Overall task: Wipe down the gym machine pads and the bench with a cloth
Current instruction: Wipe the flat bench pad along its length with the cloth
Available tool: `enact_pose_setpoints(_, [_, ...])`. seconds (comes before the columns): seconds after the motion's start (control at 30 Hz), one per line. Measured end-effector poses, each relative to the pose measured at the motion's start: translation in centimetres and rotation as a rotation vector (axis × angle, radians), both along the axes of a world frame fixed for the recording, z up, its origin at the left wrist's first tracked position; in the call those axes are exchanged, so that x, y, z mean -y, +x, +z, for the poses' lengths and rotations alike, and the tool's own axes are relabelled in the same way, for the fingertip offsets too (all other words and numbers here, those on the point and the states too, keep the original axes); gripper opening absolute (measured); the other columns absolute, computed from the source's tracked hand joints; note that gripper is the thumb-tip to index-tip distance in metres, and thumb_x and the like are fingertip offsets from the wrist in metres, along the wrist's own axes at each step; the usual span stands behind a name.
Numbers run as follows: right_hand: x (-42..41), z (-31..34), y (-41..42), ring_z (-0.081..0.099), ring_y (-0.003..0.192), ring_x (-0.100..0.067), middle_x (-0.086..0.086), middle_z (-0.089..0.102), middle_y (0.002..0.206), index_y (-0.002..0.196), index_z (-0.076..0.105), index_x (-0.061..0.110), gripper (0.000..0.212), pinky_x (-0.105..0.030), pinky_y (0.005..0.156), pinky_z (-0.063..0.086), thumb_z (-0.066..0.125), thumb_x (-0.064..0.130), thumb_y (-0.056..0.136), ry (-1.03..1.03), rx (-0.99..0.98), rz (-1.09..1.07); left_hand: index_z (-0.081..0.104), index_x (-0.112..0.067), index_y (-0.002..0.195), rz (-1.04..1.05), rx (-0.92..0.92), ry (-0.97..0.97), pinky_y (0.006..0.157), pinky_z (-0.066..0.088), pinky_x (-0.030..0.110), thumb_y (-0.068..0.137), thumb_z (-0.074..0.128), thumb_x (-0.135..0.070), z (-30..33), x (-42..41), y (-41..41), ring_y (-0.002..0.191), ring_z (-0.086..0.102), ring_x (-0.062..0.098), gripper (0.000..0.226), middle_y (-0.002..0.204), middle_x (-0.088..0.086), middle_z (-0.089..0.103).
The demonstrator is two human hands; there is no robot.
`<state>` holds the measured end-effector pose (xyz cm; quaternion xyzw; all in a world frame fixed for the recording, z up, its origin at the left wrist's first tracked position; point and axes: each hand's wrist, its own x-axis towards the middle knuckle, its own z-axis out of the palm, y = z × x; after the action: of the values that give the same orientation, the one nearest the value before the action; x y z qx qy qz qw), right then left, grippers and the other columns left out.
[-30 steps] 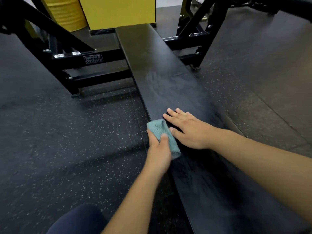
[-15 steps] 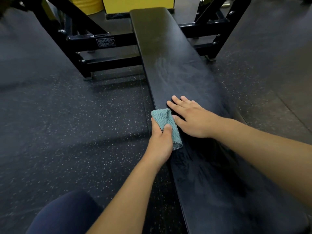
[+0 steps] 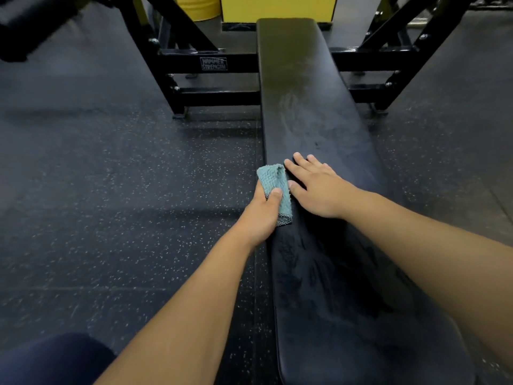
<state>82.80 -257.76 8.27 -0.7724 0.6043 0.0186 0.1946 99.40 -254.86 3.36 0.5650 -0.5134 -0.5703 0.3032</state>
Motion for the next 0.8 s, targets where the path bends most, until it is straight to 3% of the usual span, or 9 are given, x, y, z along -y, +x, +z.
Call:
enact_pose_setpoints(0.4, [-0.9, 0.2, 0.1, -0.004, 0.16, -0.027, -0.002, -0.004, 0.174, 0.166, 0.006, 0.025, 0.062, -0.046, 0.127, 0.004, 0.022, 0.047, 0.111, -0.007, -0.048, 0.048, 0.02, -0.054, 0.156, 0.031, 0.049, 0.066, 0.117, 0.04, 0.043, 0.105, 0.034, -0.055, 1.5, -9.7, 0.3, 0.131, 0.054, 0.012, 0.052, 0.145, -0.014, 0.055])
enact_pose_setpoints(0.63, [-3.5, 0.0, -0.7, -0.005, 0.16, -0.026, 0.0, -0.006, 0.174, 0.166, 0.004, 0.026, 0.063, -0.045, 0.128, 0.002, 0.021, 0.049, 0.11, 0.001, -0.04, 0.141, 0.025, -0.056, 0.154, 0.077, 0.076, 0.084, 0.113, 0.04, 0.027, 0.109, 0.036, -0.05, 2.2, -17.6, 0.1, 0.128, 0.051, -0.009, 0.047, 0.139, -0.029, 0.055])
enact_pose_setpoints(0.73, [-4.5, -0.1, -0.8, -0.006, 0.16, -0.025, 0.0, -0.006, 0.174, 0.166, 0.004, 0.027, 0.064, -0.045, 0.128, 0.001, 0.022, 0.05, 0.11, -0.007, -0.036, 0.159, 0.029, -0.049, 0.154, 0.074, 0.119, 0.071, 0.099, 0.046, 0.017, 0.11, 0.038, -0.044, 2.8, -16.4, -0.3, 0.122, 0.055, -0.007, 0.045, 0.134, -0.025, 0.058])
enact_pose_setpoints(0.8, [-5.1, -0.1, -0.8, -0.006, 0.16, -0.025, 0.0, -0.006, 0.174, 0.166, 0.004, 0.027, 0.064, -0.045, 0.128, 0.001, 0.023, 0.05, 0.109, -0.011, -0.033, 0.171, 0.03, -0.041, 0.156, 0.089, 0.18, 0.042, 0.098, 0.046, 0.022, 0.109, 0.039, -0.043, 2.9, -14.0, -0.6, 0.124, 0.057, 0.004, 0.047, 0.136, -0.017, 0.058])
